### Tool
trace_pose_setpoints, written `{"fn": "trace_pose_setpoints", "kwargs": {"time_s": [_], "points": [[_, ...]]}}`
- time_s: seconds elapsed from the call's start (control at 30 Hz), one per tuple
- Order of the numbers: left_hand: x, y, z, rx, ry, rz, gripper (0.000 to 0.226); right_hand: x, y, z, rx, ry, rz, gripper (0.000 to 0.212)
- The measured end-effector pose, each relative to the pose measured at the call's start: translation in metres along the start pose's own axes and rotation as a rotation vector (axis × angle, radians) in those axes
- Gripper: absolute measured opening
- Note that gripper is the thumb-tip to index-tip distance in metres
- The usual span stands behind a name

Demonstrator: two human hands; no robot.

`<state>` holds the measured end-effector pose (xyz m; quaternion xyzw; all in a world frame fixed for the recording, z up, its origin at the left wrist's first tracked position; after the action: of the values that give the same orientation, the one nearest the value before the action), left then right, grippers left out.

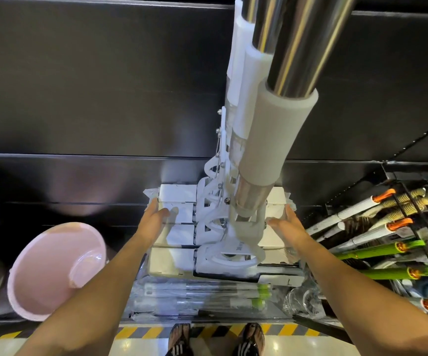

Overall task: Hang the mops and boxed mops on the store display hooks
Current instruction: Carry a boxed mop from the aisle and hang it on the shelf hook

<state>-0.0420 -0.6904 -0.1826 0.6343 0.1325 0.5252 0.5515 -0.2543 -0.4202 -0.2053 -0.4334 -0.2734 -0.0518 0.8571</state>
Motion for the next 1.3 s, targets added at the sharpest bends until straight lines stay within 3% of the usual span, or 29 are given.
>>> {"fn": "trace_pose_setpoints", "kwargs": {"time_s": [0.17, 0.27, 0.63, 0.73, 0.87, 1.03, 1.13, 1.17, 1.23, 1.3], "points": [[0.002, 0.000, -0.003, 0.017, -0.031, -0.025, 0.065, -0.003, 0.000, 0.003, 0.076, 0.001, -0.026, 0.068], [0.003, 0.002, -0.004, 0.008, -0.020, -0.020, 0.065, -0.008, 0.000, -0.001, 0.044, -0.013, -0.027, 0.086], [0.001, -0.007, -0.001, -0.088, -0.017, -0.050, 0.065, -0.012, 0.009, -0.006, 0.005, -0.045, 0.034, 0.093], [0.001, -0.008, -0.004, -0.113, 0.010, -0.028, 0.037, -0.051, 0.041, -0.009, 0.038, -0.072, 0.096, 0.095], [-0.005, -0.015, -0.005, -0.124, -0.004, -0.028, 0.033, -0.065, 0.050, -0.013, 0.086, -0.057, 0.152, 0.103], [-0.006, -0.017, 0.000, -0.135, -0.035, -0.048, 0.058, -0.020, 0.009, -0.007, 0.131, -0.028, 0.145, 0.085], [0.008, -0.006, 0.006, -0.132, -0.059, -0.064, 0.059, 0.000, -0.005, 0.004, 0.144, -0.064, 0.134, 0.060], [0.011, -0.007, 0.011, -0.126, -0.051, -0.059, 0.069, 0.010, -0.010, 0.010, 0.123, -0.046, 0.163, 0.055], [0.013, -0.024, 0.022, -0.164, -0.074, -0.125, 0.092, 0.032, -0.014, 0.022, 0.048, 0.033, 0.221, 0.058], [0.015, -0.047, 0.026, -0.303, -0.078, -0.251, 0.096, 0.056, -0.009, 0.031, 0.110, 0.076, 0.318, 0.067]]}}
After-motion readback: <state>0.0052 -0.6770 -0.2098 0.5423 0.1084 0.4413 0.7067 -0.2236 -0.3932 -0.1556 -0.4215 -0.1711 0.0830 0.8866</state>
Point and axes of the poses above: each hand's wrist, its own x-axis away from the middle knuckle, its own z-axis out of the back of the hand, y = z × x, the point moved 2 cm from there along -x, towards the middle knuckle, and after that the axes turned 12 degrees about y, right-handed, at the moved point
